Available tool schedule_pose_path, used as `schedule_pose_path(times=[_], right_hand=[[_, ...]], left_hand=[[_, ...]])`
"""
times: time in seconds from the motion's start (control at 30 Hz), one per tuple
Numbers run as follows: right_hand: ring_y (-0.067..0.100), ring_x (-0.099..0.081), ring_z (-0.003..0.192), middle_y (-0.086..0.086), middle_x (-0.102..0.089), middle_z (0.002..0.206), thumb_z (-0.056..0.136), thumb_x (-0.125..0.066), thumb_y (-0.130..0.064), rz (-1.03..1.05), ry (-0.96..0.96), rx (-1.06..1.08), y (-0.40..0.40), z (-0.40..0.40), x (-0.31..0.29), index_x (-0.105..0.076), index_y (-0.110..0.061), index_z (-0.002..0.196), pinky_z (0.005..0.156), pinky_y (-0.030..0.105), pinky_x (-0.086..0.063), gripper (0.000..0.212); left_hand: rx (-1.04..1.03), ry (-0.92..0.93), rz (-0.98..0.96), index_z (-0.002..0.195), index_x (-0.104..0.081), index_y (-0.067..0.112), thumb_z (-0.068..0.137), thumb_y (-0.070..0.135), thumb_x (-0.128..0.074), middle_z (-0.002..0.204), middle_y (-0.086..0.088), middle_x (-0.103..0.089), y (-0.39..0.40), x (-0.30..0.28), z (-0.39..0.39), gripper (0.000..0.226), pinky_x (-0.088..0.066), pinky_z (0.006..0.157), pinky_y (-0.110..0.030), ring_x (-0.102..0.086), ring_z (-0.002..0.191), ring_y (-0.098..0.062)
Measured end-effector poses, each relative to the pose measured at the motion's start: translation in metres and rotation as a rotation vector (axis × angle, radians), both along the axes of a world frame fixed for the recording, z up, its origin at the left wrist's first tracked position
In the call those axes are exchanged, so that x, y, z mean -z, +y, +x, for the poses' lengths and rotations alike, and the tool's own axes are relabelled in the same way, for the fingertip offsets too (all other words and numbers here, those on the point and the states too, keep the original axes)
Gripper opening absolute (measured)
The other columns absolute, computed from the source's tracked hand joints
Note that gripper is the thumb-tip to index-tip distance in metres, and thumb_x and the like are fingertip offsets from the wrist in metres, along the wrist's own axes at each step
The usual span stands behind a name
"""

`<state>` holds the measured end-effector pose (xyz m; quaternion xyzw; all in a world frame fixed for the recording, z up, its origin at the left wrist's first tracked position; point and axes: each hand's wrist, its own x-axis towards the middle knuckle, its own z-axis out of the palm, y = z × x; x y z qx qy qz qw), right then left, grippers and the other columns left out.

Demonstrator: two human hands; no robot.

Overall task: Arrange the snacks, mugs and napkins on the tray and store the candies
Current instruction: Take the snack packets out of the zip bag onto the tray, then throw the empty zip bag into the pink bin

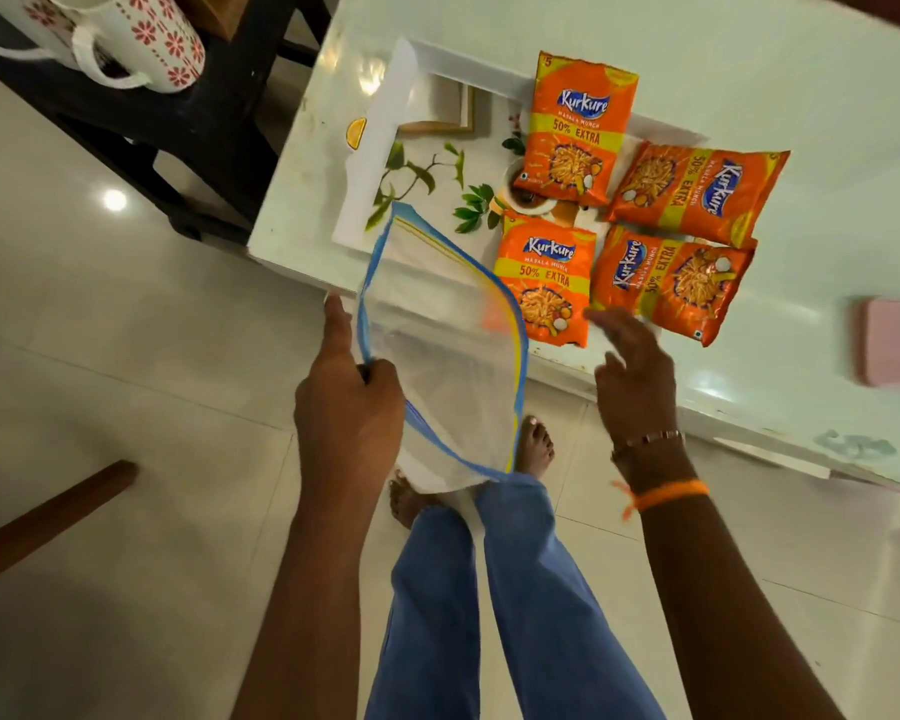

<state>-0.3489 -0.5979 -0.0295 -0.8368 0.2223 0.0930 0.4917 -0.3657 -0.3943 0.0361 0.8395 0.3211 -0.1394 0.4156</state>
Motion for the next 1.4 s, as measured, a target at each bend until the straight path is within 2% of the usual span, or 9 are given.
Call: schedule_pose_path(times=[0.1,0.17,0.33,0.43,0.63,0.73,1.0,1.17,1.4], right_hand=[[0.017,-0.036,0.134,0.005,-0.039,0.144,0.075,-0.052,0.018,0.166,0.208,-0.399,-0.001,-0.053,-0.004,-0.036,-0.014,0.135,0.107,0.021,-0.035,0.070],[0.013,-0.036,0.130,0.002,-0.035,0.145,0.072,-0.070,-0.002,0.312,0.333,-0.520,0.008,-0.082,-0.002,-0.026,-0.019,0.139,0.103,0.009,-0.034,0.082],[0.022,-0.044,0.129,0.003,-0.047,0.139,0.072,-0.072,-0.031,0.219,0.307,-0.044,0.046,-0.092,0.007,-0.047,-0.029,0.127,0.109,0.044,-0.037,0.061],[0.023,-0.062,0.102,0.009,-0.068,0.104,0.084,-0.061,-0.021,0.251,0.166,0.146,0.041,-0.066,-0.001,-0.067,-0.026,0.096,0.097,0.046,-0.048,0.014],[0.012,-0.071,0.084,-0.004,-0.076,0.083,0.089,-0.042,-0.006,0.816,0.019,-0.020,-0.018,-0.034,-0.038,-0.067,-0.010,0.090,0.075,0.022,-0.057,0.026],[0.014,-0.071,0.082,-0.003,-0.076,0.087,0.081,-0.046,-0.018,0.972,0.063,-0.008,-0.052,-0.031,-0.047,-0.072,-0.016,0.083,0.074,0.029,-0.059,0.026],[0.010,-0.065,0.062,0.001,-0.066,0.077,0.086,-0.056,-0.030,0.675,0.316,0.341,-0.100,-0.048,-0.030,-0.055,-0.025,0.102,0.067,0.029,-0.052,0.017],[0.006,-0.063,0.064,0.001,-0.065,0.074,0.077,-0.052,0.018,0.591,-0.032,0.410,-0.124,-0.074,-0.033,-0.045,-0.032,0.113,0.060,0.016,-0.052,0.062],[-0.003,-0.047,0.068,-0.005,-0.044,0.074,0.069,-0.068,0.006,0.008,-0.050,0.157,-0.184,-0.083,-0.050,-0.052,-0.030,0.120,0.072,0.003,-0.039,0.064]], left_hand=[[-0.071,0.015,-0.130,0.145,-0.012,0.029,0.087,0.009,-0.043,0.065,0.004,-0.055,-0.006,-0.003,0.001,0.069,-0.046,0.044,-0.015,-0.058,0.049,-0.006],[-0.117,0.013,-0.240,0.145,-0.012,0.028,0.087,0.007,-0.045,0.060,0.001,-0.055,-0.010,-0.005,0.002,0.070,-0.042,0.037,-0.013,-0.054,0.038,0.001],[-0.109,-0.034,-0.569,0.143,-0.022,0.023,0.087,0.005,-0.050,0.048,0.004,-0.060,-0.022,-0.011,0.006,0.065,-0.044,0.040,-0.017,-0.052,0.038,-0.003],[-0.089,-0.120,-0.696,0.144,-0.010,0.029,0.078,0.041,-0.054,0.075,0.004,-0.070,-0.019,-0.017,0.009,0.080,-0.054,0.068,-0.026,-0.066,0.071,-0.011],[0.019,0.020,-0.333,0.145,-0.008,0.031,0.076,0.055,-0.058,0.142,0.006,-0.040,0.009,-0.001,0.034,0.088,-0.030,0.088,-0.019,-0.046,0.113,-0.002],[0.134,0.234,-0.515,0.140,-0.026,0.034,0.055,0.072,-0.060,0.148,0.009,-0.036,0.009,0.011,0.037,0.099,-0.018,0.109,-0.034,-0.029,0.137,-0.013],[0.200,0.024,-0.746,0.089,-0.069,0.016,0.084,0.020,-0.056,0.071,0.003,-0.075,-0.046,0.020,0.039,0.015,-0.054,0.078,-0.033,-0.070,0.072,-0.013],[0.145,-0.079,-0.705,0.130,-0.041,0.018,0.089,0.004,-0.048,0.057,0.008,-0.070,-0.088,0.020,0.044,0.043,-0.050,0.056,-0.015,-0.064,0.057,-0.001],[0.811,-0.104,-0.424,0.129,-0.043,0.032,0.072,-0.002,-0.068,0.086,0.013,-0.057,-0.121,0.006,0.061,0.071,-0.044,0.071,-0.006,-0.058,0.074,0.009]])
